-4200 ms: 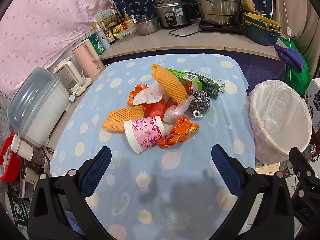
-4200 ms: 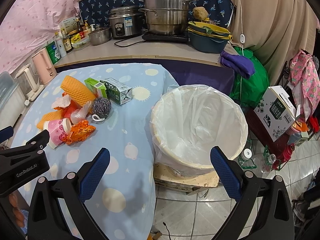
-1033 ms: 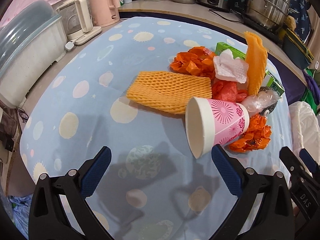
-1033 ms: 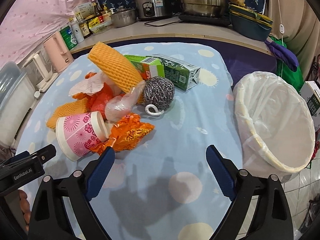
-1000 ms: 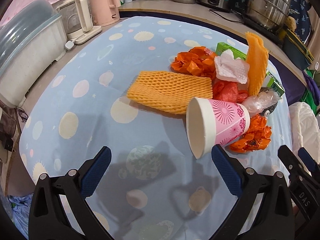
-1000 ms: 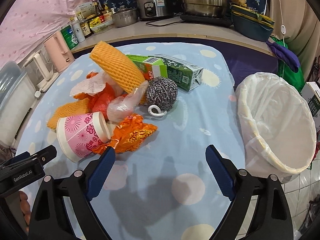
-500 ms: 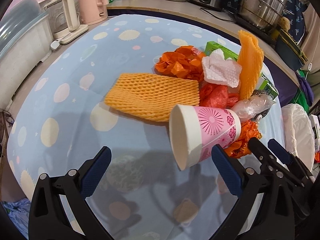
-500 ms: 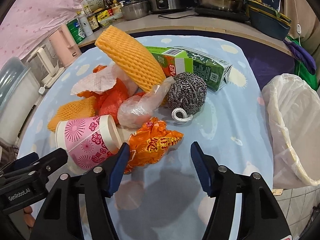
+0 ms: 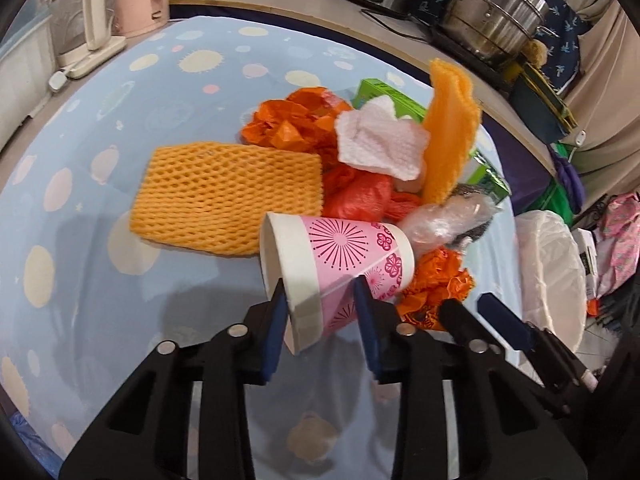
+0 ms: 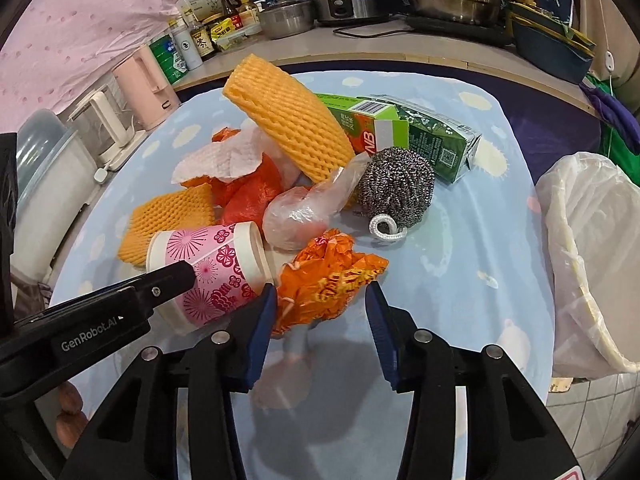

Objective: Collect trash
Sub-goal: 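Grasp the pink paper cup with the left gripper while the right gripper grasps the orange snack wrapper, then carry the cup and wrapper over the white bin while both grippers open to drop them, then move both open grippers from the bin back over the trash pile, then grasp the clear plastic bag with the left gripper while the right gripper grasps the steel wool scrubber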

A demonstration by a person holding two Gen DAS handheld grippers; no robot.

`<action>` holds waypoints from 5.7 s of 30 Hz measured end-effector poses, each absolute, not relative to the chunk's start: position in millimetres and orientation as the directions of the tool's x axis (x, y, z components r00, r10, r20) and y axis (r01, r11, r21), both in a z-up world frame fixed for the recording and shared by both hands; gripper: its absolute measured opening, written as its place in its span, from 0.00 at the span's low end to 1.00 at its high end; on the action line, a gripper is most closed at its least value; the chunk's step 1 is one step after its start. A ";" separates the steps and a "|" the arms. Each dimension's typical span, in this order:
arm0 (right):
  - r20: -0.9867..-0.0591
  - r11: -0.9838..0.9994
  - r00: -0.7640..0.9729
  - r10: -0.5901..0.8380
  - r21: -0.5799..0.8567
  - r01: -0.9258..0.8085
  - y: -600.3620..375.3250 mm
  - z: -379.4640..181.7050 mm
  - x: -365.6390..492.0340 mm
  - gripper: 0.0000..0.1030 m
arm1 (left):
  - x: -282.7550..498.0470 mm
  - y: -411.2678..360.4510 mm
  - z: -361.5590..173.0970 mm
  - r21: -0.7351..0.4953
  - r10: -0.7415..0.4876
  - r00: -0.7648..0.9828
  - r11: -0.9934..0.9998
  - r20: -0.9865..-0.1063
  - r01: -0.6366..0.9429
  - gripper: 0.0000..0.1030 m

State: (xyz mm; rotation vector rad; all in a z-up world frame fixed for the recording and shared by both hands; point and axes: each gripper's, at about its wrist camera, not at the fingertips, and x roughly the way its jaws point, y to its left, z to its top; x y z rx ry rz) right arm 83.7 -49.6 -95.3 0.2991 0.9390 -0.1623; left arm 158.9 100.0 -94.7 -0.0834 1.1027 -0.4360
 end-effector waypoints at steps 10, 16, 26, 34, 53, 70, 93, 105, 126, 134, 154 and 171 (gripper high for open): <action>-0.832 0.930 0.554 0.025 0.222 0.291 -55.5 -112.5 85.6 0.29 | 150.2 101.4 -88.2 -0.306 -0.411 0.361 0.899 -0.837 0.313 0.14; -0.823 0.930 0.567 0.025 0.227 0.290 -62.2 -104.5 68.6 0.13 | 139.2 100.9 -80.1 -0.297 -0.410 0.366 0.897 -0.835 0.327 0.08; -0.777 0.915 0.629 -0.023 0.236 0.326 -81.1 -73.0 25.5 0.13 | 111.1 88.6 -55.2 -0.263 -0.415 0.393 0.884 -0.820 0.385 0.03; -0.733 0.879 0.667 -0.133 0.223 0.421 -123.4 -48.8 -9.8 0.13 | 86.0 53.4 -26.1 -0.242 -0.463 0.407 0.839 -0.788 0.487 0.03; -0.739 0.670 0.549 -0.391 0.181 0.720 -267.3 -66.2 -80.0 0.13 | 33.8 -126.8 4.6 -0.208 -0.630 0.295 0.599 -0.718 0.774 0.03; -0.742 0.626 0.530 -0.411 0.193 0.755 -297.5 -77.9 -76.8 0.20 | 37.5 -189.6 -24.2 -0.165 -0.595 0.292 0.595 -0.749 0.787 0.04; -0.702 0.690 0.597 -0.389 0.207 0.694 -263.0 -51.2 -61.1 0.35 | 54.7 -148.9 -15.9 -0.152 -0.558 0.385 0.690 -0.735 0.708 0.33; -0.690 0.747 0.629 -0.357 0.193 0.636 -225.2 -42.0 -39.0 0.46 | 73.5 -92.6 -17.6 -0.124 -0.484 0.474 0.785 -0.736 0.607 0.54; -0.753 0.684 0.487 -0.443 0.067 0.727 -236.7 -62.5 -88.2 0.53 | 119.7 24.6 -77.9 -0.030 -0.258 0.504 0.909 -0.824 0.416 0.58; -0.747 0.597 0.437 -0.501 0.066 0.799 -288.2 -63.4 -91.5 0.53 | 137.3 13.8 -96.5 0.000 -0.217 0.481 0.911 -0.850 0.412 0.62; -0.748 0.770 0.580 -0.321 0.150 0.620 -241.8 -73.5 -8.1 0.54 | 152.6 14.7 -106.2 -0.009 -0.188 0.482 0.937 -0.856 0.350 0.72; -0.749 0.875 0.649 -0.131 0.221 0.431 -158.2 -80.1 75.9 0.54 | 170.5 14.5 -110.6 -0.164 -0.333 0.406 0.903 -0.851 0.398 0.30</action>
